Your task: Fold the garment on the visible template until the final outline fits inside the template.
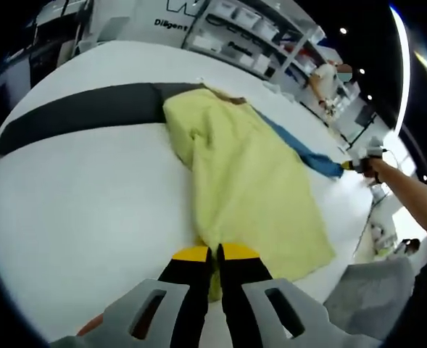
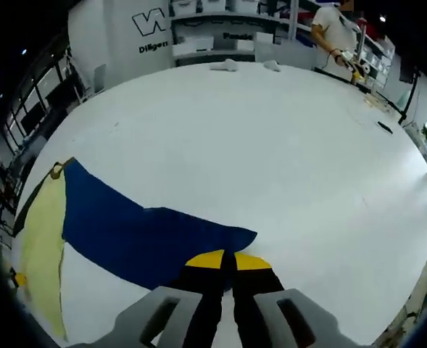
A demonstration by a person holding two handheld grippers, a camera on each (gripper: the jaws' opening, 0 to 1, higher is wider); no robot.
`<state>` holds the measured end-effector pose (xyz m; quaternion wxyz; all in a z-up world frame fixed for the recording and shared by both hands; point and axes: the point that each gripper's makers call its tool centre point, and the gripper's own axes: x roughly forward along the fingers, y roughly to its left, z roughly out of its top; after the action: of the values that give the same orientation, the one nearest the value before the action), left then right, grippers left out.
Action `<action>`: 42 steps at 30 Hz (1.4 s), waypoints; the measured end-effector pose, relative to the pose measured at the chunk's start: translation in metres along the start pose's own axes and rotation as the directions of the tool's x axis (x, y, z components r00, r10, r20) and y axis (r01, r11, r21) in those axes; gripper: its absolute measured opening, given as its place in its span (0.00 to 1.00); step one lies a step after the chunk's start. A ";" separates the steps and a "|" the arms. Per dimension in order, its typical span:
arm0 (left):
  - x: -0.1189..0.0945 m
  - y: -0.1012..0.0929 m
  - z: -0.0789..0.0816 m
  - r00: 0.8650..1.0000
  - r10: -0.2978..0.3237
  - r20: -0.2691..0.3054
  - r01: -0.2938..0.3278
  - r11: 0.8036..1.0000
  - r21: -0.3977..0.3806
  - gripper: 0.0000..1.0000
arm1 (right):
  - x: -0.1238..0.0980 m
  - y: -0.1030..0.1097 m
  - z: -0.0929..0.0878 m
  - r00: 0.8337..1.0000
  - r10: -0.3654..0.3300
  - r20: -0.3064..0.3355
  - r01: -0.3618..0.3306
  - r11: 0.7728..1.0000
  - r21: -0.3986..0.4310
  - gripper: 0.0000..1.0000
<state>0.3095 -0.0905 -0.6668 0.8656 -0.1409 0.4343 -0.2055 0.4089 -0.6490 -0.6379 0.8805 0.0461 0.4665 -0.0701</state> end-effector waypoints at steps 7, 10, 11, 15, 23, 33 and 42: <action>0.000 -0.001 0.000 1.000 -0.004 -0.001 0.004 1.000 0.010 0.00 | 0.013 -0.010 -0.022 0.997 -0.041 -0.065 0.039 0.999 -0.036 0.07; -0.002 -0.001 0.000 1.000 -0.006 0.002 0.006 1.000 0.015 0.00 | 0.012 -0.005 -0.020 0.998 -0.054 -0.044 0.051 0.996 -0.077 0.07; -0.001 -0.001 0.000 1.000 -0.007 0.001 0.007 1.000 0.017 0.00 | 0.010 -0.002 -0.017 0.997 -0.065 -0.028 0.061 0.990 -0.128 0.06; 0.000 -0.002 0.000 1.000 -0.007 -0.006 0.007 1.000 0.026 0.00 | -0.002 0.036 0.001 0.998 -0.021 0.064 0.037 0.963 -0.266 0.05; 0.001 -0.002 0.000 1.000 -0.004 -0.012 0.004 0.999 0.044 0.00 | -0.020 0.160 -0.012 0.976 0.201 0.085 -0.140 0.877 -0.459 0.06; 0.000 -0.003 0.000 1.000 0.005 -0.011 -0.004 0.997 0.076 0.00 | -0.050 0.258 -0.053 0.937 0.348 0.044 -0.262 0.780 -0.569 0.07; -0.001 -0.004 -0.001 1.000 0.008 -0.013 -0.006 0.995 0.098 0.00 | -0.072 0.308 -0.091 0.904 0.428 -0.006 -0.330 0.686 -0.649 0.07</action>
<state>0.3073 -0.0941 -0.6651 0.8692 -0.0953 0.4301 -0.2246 0.3465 -0.3266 -0.6246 0.8700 -0.1641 0.3768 0.2725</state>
